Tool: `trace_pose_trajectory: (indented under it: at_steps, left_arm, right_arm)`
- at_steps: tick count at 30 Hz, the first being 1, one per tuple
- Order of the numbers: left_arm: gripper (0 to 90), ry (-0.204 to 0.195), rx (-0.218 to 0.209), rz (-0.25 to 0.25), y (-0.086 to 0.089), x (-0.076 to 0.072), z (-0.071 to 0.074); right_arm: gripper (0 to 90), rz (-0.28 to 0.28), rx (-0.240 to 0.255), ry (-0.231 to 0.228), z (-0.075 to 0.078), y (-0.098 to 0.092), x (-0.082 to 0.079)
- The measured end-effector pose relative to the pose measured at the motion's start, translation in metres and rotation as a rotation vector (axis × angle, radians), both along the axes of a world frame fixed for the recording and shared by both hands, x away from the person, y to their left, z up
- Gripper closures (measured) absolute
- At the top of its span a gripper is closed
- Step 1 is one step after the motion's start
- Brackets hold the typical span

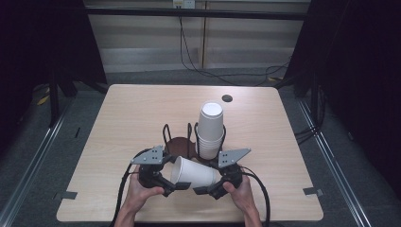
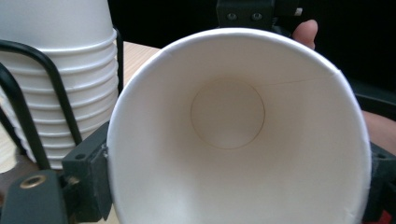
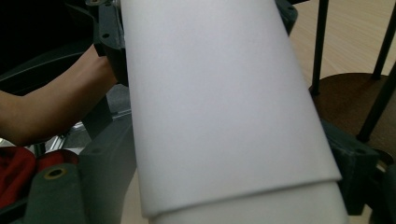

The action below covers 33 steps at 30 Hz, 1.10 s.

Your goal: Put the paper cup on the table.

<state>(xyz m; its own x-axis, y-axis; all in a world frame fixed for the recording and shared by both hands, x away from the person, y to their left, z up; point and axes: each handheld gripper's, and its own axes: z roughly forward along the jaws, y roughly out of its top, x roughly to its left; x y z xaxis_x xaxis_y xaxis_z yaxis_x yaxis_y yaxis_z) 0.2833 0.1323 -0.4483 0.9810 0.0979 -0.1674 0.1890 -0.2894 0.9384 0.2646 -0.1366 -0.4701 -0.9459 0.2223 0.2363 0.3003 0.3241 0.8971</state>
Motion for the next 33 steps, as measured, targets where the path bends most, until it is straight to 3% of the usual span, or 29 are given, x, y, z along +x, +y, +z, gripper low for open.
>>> trace_pose_trajectory:
  at_steps: [8, 23, 33]
  left_arm:
    - [11.7, 0.016, 0.018, 0.032, 0.005, 0.003, 0.001]
    - [11.5, 0.027, 0.05, 0.066, 0.015, 0.006, 0.001]
    - [11.4, 0.036, 0.067, 0.099, 0.027, 0.009, 0.003]
  right_arm:
    - [13.2, -0.059, 0.058, -0.018, -0.002, -0.012, -0.003]
    - [13.2, -0.175, 0.068, -0.075, -0.003, -0.019, -0.01]
    - [13.2, -0.32, 0.047, -0.138, -0.007, -0.025, -0.014]
